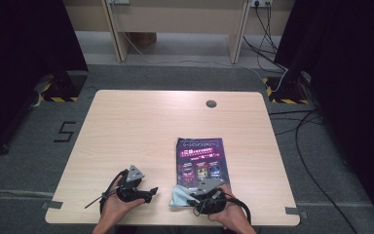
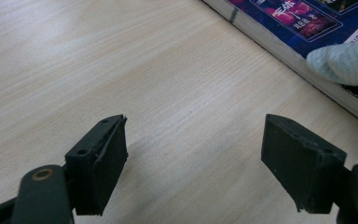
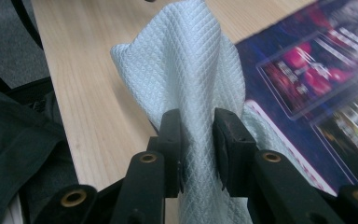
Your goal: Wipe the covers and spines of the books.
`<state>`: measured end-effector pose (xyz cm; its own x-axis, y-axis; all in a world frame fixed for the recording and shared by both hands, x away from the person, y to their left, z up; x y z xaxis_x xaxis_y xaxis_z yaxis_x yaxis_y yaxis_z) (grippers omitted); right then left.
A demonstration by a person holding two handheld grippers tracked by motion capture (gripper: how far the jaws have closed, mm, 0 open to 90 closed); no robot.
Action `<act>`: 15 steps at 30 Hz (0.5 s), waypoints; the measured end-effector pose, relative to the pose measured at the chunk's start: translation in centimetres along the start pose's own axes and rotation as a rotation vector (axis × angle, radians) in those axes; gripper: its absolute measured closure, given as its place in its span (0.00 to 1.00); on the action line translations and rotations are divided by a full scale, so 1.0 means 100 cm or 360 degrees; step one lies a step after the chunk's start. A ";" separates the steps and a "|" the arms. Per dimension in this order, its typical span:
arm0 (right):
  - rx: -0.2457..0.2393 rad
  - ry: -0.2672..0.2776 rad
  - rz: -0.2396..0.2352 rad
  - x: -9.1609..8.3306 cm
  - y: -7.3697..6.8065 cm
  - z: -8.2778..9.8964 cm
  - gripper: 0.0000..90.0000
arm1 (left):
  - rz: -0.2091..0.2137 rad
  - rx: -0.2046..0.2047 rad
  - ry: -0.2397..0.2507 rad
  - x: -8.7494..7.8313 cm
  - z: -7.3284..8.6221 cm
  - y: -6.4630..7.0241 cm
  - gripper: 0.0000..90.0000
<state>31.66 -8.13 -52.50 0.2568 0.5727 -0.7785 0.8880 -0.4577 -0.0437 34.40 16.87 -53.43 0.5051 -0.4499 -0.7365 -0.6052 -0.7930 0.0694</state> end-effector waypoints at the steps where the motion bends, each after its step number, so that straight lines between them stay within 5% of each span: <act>1: 0.0004 -0.0001 0.0012 -0.002 0.001 0.002 0.82 | 0.0002 -0.0002 0.0000 0.000 0.000 0.000 0.24; 15: 0.0170 -0.0019 0.0248 -0.036 0.046 0.039 0.82 | 0.0037 -0.0002 -0.0003 0.001 0.000 0.005 0.24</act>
<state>33.34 -14.97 -52.37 0.3832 0.4813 -0.7884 0.7919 -0.6105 0.0123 34.16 16.38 -53.49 0.4898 -0.4673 -0.7360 -0.6158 -0.7831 0.0874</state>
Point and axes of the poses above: each handheld gripper's, and its own axes: x roughly forward along the jaws, z roughly out of its underside, y roughly to its right, the point moved 4 cm from there along x, roughly forward along the jaws, and after that the axes turned 3 degrees about -y, right-handed, at the moved point
